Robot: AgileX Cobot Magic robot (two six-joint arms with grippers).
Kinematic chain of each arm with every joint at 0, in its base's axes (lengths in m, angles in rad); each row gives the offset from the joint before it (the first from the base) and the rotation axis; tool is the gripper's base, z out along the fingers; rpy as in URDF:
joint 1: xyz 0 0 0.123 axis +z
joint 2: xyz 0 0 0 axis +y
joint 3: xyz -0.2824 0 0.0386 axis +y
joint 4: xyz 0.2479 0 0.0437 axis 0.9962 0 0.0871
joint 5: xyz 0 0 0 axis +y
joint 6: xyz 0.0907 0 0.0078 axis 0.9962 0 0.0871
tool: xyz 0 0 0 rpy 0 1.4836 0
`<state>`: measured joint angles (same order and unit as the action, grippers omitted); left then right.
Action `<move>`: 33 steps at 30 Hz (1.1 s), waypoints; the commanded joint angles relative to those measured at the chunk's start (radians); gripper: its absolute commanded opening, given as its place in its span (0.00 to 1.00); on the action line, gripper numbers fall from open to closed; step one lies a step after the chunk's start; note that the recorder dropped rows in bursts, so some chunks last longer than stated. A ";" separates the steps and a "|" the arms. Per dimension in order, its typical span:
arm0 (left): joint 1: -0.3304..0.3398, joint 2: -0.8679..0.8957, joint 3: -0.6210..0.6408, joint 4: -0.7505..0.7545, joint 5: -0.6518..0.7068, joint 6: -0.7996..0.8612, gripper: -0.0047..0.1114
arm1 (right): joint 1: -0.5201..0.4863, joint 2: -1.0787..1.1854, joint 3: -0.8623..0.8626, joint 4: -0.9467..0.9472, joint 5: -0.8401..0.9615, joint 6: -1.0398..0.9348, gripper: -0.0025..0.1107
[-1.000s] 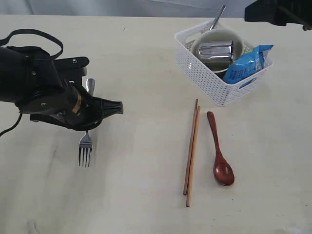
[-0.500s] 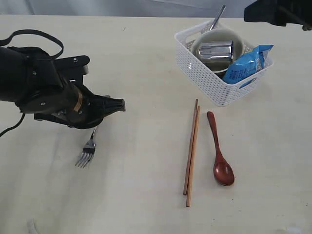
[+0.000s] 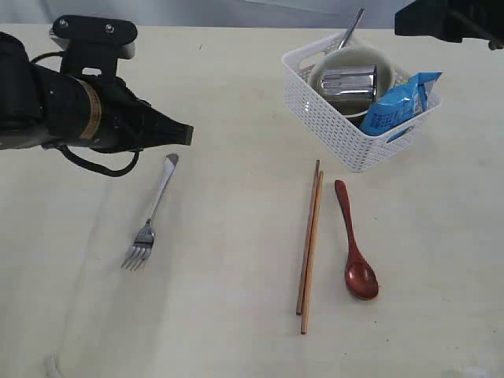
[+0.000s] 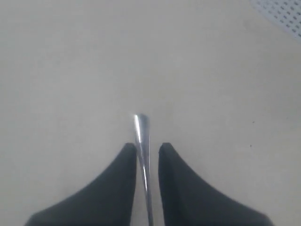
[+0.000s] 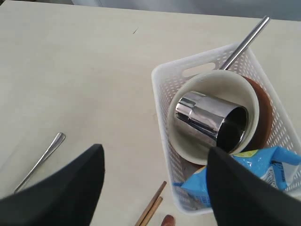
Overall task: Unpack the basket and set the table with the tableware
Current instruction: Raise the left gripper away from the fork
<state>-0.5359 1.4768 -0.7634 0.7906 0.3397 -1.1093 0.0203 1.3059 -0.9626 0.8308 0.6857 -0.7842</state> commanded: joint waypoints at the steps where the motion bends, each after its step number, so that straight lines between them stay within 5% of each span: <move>1: 0.012 -0.035 -0.012 0.118 -0.065 0.012 0.16 | -0.007 -0.006 0.003 -0.002 -0.001 -0.009 0.55; 4: 0.049 -0.030 -0.042 0.120 -0.115 0.012 0.04 | -0.007 -0.004 0.003 -0.002 -0.014 -0.009 0.55; 13: 0.129 -0.006 -0.133 0.120 -0.189 0.040 0.04 | -0.007 -0.004 0.003 -0.002 -0.027 -0.015 0.55; 33: 0.131 0.137 -0.302 0.120 -0.330 0.087 0.04 | -0.007 -0.004 0.003 -0.050 -0.052 -0.017 0.55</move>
<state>-0.4069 1.5739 -1.0134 0.9069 0.0223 -1.0269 0.0203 1.3059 -0.9626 0.8135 0.6501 -0.7877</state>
